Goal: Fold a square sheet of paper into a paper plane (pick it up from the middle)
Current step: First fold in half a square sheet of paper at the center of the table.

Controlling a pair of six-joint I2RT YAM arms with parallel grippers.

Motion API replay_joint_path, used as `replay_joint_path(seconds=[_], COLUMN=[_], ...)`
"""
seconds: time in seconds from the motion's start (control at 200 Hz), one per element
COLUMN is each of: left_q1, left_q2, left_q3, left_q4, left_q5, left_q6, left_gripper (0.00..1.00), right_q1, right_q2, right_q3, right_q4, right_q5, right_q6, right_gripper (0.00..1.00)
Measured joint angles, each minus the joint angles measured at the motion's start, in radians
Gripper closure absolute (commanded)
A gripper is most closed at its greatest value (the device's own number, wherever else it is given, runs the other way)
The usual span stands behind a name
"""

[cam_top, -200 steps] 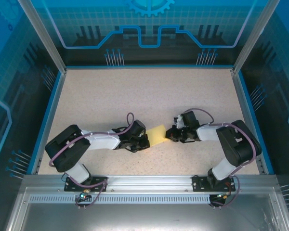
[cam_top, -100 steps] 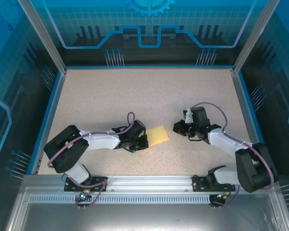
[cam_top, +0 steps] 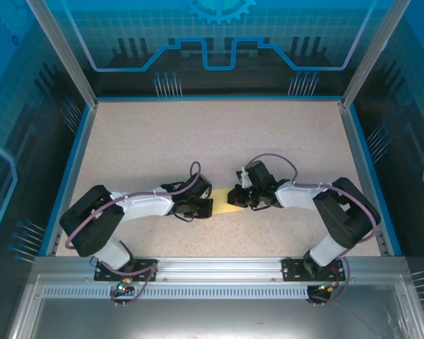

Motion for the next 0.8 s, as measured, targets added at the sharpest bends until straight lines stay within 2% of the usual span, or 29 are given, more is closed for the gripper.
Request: replay_joint_path(seconds=[0.21,0.44,0.8], left_q1=[0.000,-0.007,-0.062], left_q2=[-0.004,-0.003,0.060], left_q3=[0.000,0.000,-0.043], left_q4=[0.005,0.028,0.257], left_q5=[0.000,0.000,-0.029], left_q6=[-0.028,-0.080,-0.280], left_gripper=[0.97,0.97,1.00], right_q1=[0.005,0.037,0.038], right_q2=[0.065,0.067,0.068], right_q3=[-0.001,-0.007,-0.007], right_q4=[0.031,0.040,0.035], right_q5=[-0.016,-0.026,-0.018], right_q6=[0.068,0.097,0.100], right_gripper=[1.00,1.00,1.00])
